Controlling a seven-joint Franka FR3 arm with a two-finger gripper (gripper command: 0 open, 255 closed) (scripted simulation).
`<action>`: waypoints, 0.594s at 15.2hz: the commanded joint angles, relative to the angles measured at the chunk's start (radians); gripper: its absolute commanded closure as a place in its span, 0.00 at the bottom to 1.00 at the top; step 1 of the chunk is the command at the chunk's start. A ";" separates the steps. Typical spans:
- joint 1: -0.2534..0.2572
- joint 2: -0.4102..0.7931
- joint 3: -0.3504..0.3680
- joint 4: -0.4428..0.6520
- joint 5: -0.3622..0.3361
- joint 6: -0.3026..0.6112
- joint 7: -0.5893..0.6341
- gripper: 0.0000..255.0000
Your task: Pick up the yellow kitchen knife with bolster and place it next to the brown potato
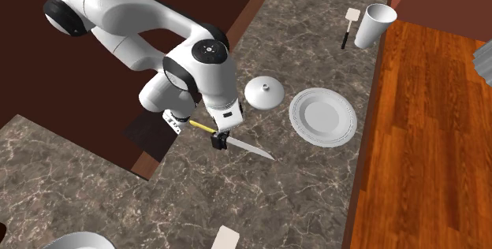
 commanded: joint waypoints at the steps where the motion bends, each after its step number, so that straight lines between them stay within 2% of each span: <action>1: -0.002 0.001 -0.005 -0.028 -0.007 0.028 -0.004 0.00; 6: -0.007 0.023 -0.016 -0.077 -0.017 0.100 -0.002 0.00; 9: -0.007 0.023 -0.016 -0.077 -0.017 0.100 -0.002 0.00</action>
